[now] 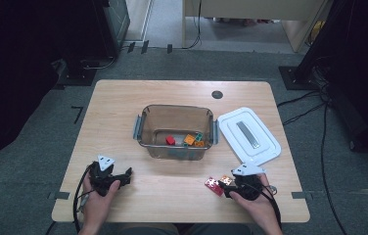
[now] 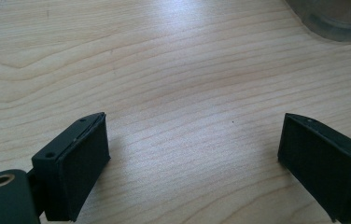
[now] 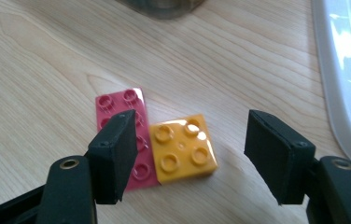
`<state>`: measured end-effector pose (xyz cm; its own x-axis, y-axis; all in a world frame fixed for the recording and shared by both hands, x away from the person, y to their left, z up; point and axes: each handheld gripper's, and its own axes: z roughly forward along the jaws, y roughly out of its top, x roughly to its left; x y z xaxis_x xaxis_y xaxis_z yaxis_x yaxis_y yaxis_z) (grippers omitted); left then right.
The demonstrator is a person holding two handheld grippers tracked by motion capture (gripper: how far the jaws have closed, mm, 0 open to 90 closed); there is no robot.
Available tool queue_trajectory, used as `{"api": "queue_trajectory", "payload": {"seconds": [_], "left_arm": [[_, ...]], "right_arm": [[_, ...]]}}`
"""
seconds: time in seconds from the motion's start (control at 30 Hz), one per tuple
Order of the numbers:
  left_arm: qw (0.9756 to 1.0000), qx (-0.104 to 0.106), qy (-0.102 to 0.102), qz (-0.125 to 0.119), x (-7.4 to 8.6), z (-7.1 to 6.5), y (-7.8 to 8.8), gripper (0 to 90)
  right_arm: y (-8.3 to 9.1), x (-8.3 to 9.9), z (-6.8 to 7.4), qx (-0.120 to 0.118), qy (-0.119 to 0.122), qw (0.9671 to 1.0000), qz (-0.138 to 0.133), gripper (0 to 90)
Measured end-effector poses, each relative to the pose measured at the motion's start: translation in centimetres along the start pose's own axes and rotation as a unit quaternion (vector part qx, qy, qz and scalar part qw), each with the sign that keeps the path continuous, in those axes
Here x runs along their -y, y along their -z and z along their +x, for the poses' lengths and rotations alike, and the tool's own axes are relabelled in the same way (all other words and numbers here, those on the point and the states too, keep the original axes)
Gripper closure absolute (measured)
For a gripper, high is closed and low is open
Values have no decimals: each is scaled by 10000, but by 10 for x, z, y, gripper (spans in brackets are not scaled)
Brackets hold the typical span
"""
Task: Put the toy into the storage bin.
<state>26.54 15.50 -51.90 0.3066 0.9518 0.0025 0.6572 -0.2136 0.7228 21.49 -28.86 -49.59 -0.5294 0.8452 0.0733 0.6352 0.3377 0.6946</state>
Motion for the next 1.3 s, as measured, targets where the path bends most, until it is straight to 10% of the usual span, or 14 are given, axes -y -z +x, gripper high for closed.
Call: {"api": "queue_trajectory", "payload": {"seconds": [0.73,1.3], "left_arm": [[10000,0,-1,1,0,0,0,83],[10000,1,-1,1,0,0,0,83]], "right_arm": [[-9,9,-16,105,83,9999,-9,597],[11,-16,-33,-6,-234,9992,-312,601]]}}
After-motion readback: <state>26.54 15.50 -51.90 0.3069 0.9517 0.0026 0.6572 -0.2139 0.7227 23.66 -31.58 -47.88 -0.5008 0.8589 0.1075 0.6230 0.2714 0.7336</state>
